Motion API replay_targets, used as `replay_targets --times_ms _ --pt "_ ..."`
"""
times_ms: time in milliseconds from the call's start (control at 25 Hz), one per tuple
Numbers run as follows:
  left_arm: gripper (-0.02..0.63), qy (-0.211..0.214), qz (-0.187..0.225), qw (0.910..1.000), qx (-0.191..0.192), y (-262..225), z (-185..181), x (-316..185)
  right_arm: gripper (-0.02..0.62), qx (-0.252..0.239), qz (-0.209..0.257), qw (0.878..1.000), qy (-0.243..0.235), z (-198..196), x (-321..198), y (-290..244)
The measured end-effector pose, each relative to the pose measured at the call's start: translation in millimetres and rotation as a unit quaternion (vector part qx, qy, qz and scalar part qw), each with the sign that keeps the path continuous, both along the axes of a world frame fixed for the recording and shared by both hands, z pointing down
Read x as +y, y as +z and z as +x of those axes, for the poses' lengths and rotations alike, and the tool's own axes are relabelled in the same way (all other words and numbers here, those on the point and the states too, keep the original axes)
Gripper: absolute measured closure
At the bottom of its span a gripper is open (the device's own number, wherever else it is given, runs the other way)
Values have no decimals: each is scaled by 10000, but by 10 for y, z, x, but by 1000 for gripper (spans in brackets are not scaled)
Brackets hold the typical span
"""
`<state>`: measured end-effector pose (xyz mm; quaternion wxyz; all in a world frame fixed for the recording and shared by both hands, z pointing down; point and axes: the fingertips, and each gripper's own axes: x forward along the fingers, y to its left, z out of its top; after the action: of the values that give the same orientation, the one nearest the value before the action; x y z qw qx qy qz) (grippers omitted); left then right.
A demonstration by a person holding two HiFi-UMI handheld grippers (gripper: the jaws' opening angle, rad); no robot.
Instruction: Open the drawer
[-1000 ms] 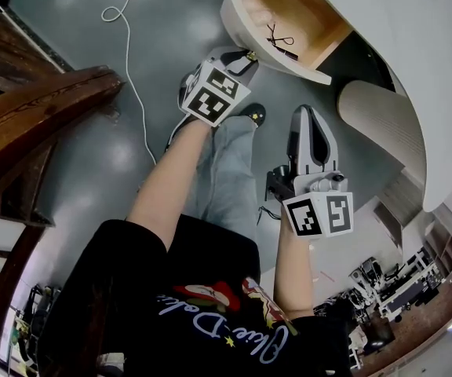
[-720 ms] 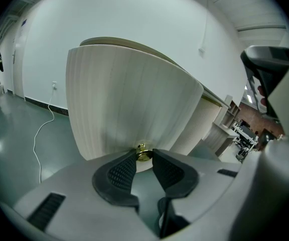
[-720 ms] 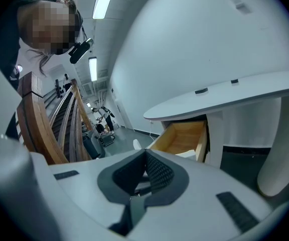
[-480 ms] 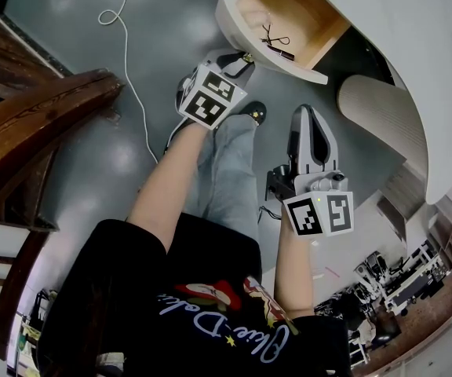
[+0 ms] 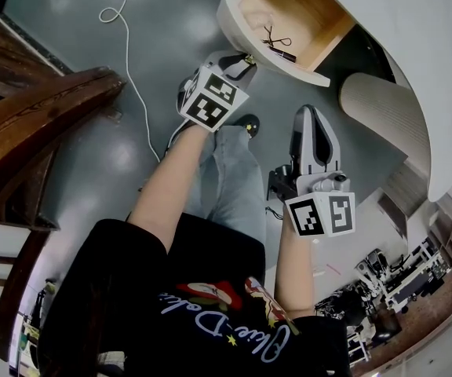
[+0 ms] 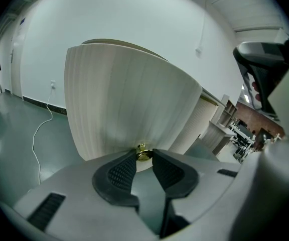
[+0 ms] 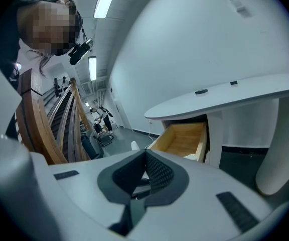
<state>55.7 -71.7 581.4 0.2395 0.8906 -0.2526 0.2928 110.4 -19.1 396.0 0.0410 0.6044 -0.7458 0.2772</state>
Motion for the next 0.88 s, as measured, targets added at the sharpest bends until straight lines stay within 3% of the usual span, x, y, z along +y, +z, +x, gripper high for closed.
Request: replay_targets --times_ms 880 --pt "508 25 16 10000 -77 -11 -7 1 595 -159 -66 9998 22 86 130 59"
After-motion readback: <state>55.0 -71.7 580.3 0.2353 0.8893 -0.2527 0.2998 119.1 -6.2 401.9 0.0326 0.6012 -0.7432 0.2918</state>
